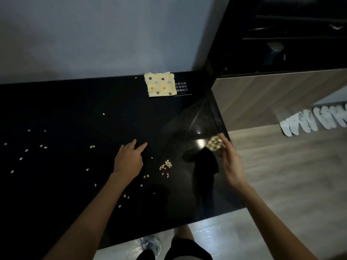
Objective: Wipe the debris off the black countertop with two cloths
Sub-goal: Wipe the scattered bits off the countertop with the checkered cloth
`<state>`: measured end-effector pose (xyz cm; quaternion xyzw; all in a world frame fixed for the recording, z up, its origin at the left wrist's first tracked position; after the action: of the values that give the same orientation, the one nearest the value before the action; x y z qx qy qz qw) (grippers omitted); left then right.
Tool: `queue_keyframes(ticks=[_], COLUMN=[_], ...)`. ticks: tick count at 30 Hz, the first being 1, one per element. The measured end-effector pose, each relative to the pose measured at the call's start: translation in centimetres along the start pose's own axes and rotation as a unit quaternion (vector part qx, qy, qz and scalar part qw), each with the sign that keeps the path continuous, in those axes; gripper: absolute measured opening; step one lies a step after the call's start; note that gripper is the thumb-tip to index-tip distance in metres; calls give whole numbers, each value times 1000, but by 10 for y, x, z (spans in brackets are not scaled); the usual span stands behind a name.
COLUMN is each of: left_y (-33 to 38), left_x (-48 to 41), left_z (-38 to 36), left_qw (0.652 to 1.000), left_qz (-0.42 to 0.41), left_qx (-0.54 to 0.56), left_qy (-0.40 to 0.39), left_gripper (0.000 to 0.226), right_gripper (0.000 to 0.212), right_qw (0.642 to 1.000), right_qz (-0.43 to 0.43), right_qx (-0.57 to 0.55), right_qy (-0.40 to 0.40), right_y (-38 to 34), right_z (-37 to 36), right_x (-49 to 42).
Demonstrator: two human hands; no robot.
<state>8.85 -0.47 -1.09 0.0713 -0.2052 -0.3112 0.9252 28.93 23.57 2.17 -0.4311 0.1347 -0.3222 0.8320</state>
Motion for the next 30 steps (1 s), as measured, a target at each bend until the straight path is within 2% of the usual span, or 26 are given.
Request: queue_keyframes(ticks=[5, 8, 11, 15, 16, 18, 21, 25, 27, 30], left_y=[-1, -5, -14, -25, -27, -29, -27, -20, -19, -18], left_x=[-1, -3, -5, 1, 2, 3, 3, 4, 5, 6], left_z=[-7, -6, -1, -5, -7, -10, -12, -15, -18, -19], left_qw=[999, 997, 996, 996, 997, 998, 998, 999, 999, 999], left_qz=[5, -13, -30, -47, -50, -52, -50, -33, -35, -35], left_qx=[-48, -58, -59, -25, -21, -14, -3, -17, -29, -37], left_qy=[-23, -42, -66, -73, -63, -42, -27, -9, 1, 0], left_gripper=[58, 65, 70, 74, 74, 74, 72, 68, 68, 69], right_gripper=[58, 67, 75, 74, 72, 61, 47, 51, 54, 55], right_qw=[986, 979, 983, 988, 988, 993, 991, 994, 999, 994], right_qz=[-84, -86, -39, 43, 47, 0, -80, -32, -19, -24], right_qx=[141, 186, 176, 103, 78, 1, -106, -102, -49, 100], right_qy=[-24, -14, -27, -107, -121, -118, -33, 2, 0, -23], right_y=[87, 88, 58, 1, -12, -31, -46, -42, -14, 48], right_z=[-1, -28, -73, -144, -156, -165, -132, -57, -26, -4], right_x=[37, 43, 38, 21, 16, 6, 2, 35, 62, 105])
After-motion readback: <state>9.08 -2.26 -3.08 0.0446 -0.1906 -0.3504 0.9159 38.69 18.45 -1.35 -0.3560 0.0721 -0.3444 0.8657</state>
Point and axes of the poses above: each hand's wrist, its own x-axis away from the middle knuckle, its own z-axis out of the back of the hand, y = z × x, the point moved 2 cm from there along -x, towards the middle knuckle, and after that the axes turned 1 degree about z, right-handed, at the moved point
